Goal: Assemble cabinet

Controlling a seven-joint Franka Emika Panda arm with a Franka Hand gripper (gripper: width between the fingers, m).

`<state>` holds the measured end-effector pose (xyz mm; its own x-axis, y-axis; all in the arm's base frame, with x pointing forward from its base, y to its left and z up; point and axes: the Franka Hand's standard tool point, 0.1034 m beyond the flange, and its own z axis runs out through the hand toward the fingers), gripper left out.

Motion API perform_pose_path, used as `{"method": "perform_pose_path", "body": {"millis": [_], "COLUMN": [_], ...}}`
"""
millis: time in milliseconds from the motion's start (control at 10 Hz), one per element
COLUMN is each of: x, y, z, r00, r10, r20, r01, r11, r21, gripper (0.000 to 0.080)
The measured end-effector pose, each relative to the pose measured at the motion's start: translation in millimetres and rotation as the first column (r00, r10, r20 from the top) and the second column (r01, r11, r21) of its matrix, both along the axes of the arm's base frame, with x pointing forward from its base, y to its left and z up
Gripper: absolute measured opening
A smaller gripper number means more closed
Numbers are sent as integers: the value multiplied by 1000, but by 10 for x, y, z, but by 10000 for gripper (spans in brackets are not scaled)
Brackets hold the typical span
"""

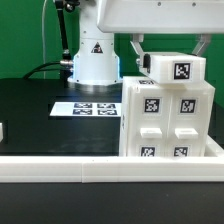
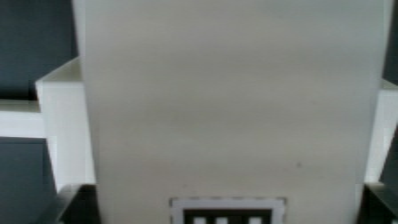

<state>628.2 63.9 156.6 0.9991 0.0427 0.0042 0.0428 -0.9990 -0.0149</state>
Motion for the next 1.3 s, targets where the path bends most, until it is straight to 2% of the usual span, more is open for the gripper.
{"method": "perform_pose_path", "body": {"millis": [500, 700, 900, 1000, 1300], "x": [0, 8, 4, 4, -9], "y": [2, 6, 43, 45, 136], "z": [0, -4, -8, -10, -20], "r00": [998, 969, 902, 834, 617], "r10": [-56, -245, -431, -550, -786], "r20": [-1, 12, 30, 45, 28], "r01": [56, 245, 430, 548, 783], "r11": [998, 969, 903, 835, 617], "r21": [0, 6, 21, 49, 74], "gripper": [561, 561, 561, 561, 561]}}
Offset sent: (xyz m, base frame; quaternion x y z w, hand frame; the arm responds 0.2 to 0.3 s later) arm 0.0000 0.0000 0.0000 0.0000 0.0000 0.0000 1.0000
